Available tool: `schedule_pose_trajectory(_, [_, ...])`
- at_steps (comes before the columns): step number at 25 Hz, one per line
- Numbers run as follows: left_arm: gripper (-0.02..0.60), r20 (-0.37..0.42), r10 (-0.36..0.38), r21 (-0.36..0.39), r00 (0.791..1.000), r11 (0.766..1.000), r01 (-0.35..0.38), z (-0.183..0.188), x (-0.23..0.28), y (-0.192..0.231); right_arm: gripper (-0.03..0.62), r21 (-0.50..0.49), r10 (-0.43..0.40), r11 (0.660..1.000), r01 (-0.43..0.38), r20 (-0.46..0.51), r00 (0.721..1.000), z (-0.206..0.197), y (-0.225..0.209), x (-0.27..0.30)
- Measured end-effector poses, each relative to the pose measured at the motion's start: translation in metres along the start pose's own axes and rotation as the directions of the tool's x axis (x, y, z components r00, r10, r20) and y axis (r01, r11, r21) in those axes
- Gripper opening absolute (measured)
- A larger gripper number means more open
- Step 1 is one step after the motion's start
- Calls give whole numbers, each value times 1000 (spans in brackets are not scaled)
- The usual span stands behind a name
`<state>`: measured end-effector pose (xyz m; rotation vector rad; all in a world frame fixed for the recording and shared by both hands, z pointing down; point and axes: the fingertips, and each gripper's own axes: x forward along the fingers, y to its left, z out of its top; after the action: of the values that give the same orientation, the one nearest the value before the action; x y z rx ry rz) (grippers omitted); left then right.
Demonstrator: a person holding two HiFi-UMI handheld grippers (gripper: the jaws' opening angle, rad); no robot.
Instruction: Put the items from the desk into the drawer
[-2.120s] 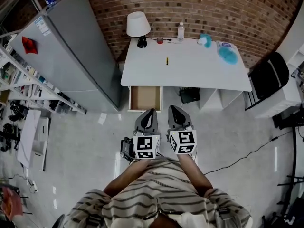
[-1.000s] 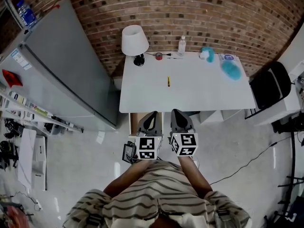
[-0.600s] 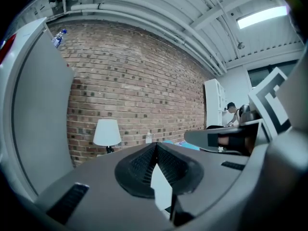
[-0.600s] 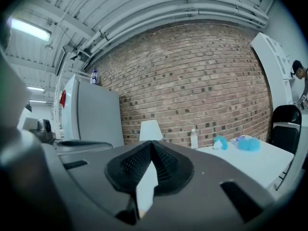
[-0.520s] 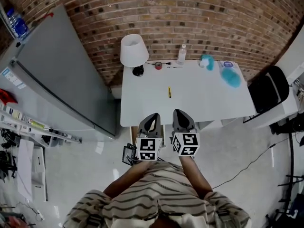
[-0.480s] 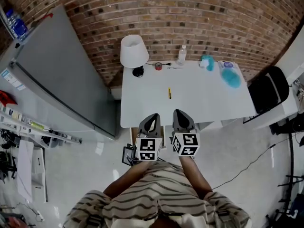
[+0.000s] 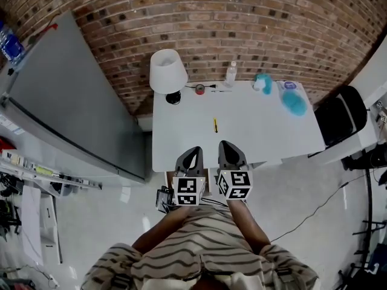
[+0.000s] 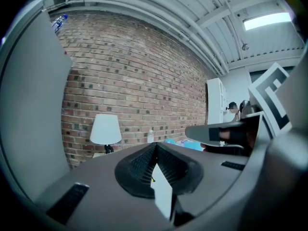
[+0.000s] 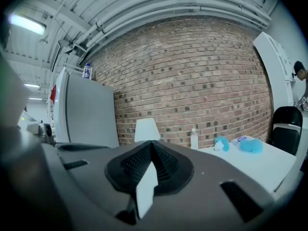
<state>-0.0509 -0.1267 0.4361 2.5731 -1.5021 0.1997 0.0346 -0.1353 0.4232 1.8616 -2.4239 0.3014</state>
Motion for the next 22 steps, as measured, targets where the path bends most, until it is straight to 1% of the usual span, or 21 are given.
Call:
schedule_pose_trajectory(4, [8,-22,5,-3,1000,1000,-5,-2,12,-1,11,8,2,1000,-2,-23,1000,-2,-9,9])
schedule_pose_trajectory(10, [8,-30,27,-15,999,1000,-28,-2,31,-4,11,23,4,1000,-3,-56,998,-3,-30,23])
schedule_pose_trajectory(15, [8,-43,38,-30,998,999,-39,-5,44,-6,11,37,-3,999,5,-61,998,3,-44,34])
schedule_pose_trajectory(19, [8,-49,41,-25,998,999,-42,-7,54,-9,11,48,-4,999,9,-95,995,-6,-54,46])
schedule_pose_trajectory(22, [8,-54,49,-14,997,999,-50,-8,62,-7,11,64,24,998,-16,-127,992,-17,-57,59])
